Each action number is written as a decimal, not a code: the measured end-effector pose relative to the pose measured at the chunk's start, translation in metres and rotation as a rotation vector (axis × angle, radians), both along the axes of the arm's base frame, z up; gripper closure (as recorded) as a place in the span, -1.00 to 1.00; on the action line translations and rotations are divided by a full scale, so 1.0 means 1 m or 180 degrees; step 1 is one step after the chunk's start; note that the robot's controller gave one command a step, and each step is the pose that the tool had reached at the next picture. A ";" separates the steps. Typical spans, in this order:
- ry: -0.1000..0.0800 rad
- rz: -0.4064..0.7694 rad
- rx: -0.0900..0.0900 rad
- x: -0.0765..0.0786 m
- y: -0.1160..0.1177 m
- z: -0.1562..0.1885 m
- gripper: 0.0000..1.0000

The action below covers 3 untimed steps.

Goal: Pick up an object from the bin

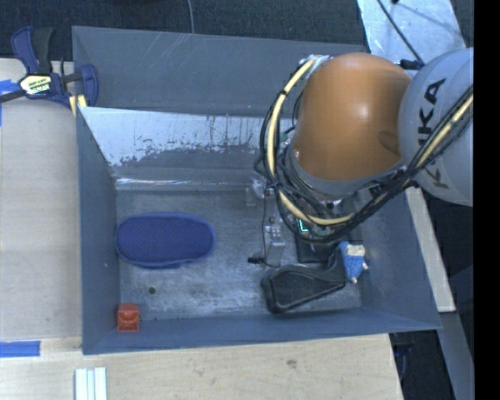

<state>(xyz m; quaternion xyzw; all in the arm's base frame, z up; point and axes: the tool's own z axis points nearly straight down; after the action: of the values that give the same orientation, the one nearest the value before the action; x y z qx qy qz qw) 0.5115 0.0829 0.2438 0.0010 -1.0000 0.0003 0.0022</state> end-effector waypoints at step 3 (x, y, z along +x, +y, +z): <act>-0.0019 0.0832 0.0009 0.026 0.148 -0.132 -1.00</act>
Offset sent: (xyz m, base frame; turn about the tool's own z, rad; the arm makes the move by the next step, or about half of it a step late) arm 0.0378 0.1000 -0.1738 -0.1924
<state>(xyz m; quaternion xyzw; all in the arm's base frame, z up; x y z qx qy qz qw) 0.5377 0.2307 0.1116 0.1312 -0.9914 -0.0008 -0.0009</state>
